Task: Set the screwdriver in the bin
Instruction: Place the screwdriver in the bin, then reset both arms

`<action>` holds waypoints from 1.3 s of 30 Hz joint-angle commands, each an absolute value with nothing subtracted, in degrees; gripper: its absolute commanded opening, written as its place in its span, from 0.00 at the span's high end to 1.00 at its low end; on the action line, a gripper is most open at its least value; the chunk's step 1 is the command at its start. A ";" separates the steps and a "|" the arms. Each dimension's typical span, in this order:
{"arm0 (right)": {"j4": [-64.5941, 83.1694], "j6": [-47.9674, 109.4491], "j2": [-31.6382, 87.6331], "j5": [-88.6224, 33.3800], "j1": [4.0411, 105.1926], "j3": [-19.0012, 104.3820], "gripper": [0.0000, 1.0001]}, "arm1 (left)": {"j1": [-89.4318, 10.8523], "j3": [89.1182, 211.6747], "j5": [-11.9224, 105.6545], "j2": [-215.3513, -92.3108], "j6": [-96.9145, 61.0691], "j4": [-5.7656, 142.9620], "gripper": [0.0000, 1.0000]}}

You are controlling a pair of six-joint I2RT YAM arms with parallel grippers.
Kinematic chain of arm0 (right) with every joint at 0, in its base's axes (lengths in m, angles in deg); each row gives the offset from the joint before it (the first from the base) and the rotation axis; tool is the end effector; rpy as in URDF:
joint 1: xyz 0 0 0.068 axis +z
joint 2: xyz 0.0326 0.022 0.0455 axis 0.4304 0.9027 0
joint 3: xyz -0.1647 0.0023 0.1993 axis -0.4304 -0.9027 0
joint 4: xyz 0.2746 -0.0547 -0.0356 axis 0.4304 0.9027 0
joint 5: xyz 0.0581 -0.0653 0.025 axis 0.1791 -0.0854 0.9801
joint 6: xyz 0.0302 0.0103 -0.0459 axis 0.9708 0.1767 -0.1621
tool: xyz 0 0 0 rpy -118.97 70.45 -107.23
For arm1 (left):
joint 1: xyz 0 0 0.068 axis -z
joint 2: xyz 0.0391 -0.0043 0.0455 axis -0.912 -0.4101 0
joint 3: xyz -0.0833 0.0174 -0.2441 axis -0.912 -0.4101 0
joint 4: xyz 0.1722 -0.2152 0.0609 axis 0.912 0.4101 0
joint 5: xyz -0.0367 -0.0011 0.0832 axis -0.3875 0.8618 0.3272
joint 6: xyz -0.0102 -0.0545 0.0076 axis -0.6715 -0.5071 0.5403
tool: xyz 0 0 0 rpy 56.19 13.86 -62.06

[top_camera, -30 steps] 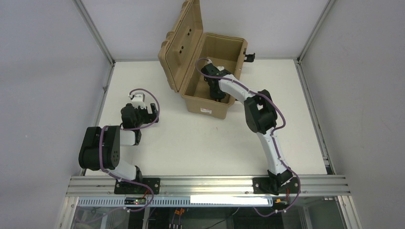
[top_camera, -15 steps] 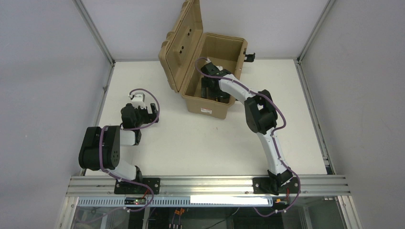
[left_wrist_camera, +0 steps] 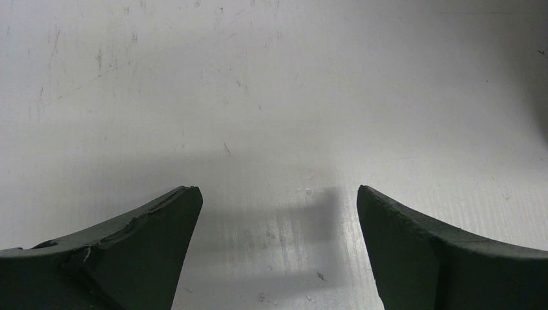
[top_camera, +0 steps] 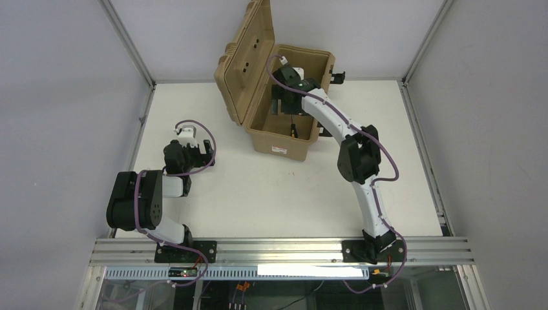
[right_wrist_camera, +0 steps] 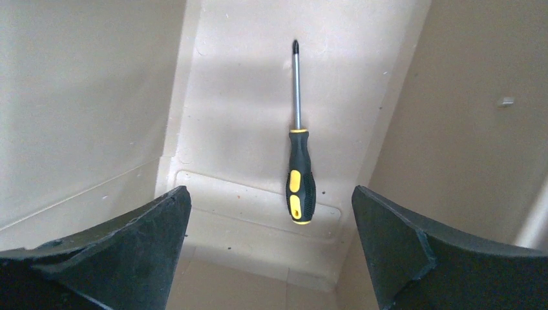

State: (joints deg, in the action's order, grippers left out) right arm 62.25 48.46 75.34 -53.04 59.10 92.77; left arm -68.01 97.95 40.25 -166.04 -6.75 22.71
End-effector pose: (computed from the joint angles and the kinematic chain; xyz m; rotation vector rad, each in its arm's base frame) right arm 0.4280 0.2703 0.2640 -0.0790 2.4837 0.0265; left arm 0.2706 0.0005 0.0996 0.1307 1.9080 -0.2275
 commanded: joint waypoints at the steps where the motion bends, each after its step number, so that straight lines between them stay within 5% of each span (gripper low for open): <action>1: 64.79 45.96 67.48 -55.63 58.95 97.55 0.01 | -67.73 98.53 40.71 -164.91 -6.19 21.04 0.01; 22: 64.60 32.46 53.55 -51.51 57.82 99.17 0.01 | -67.75 98.53 40.71 -164.91 -6.21 21.04 0.01; 39: 59.84 28.84 40.02 -40.18 39.70 83.14 0.01 | -67.75 98.53 40.71 -164.90 -6.19 21.04 0.01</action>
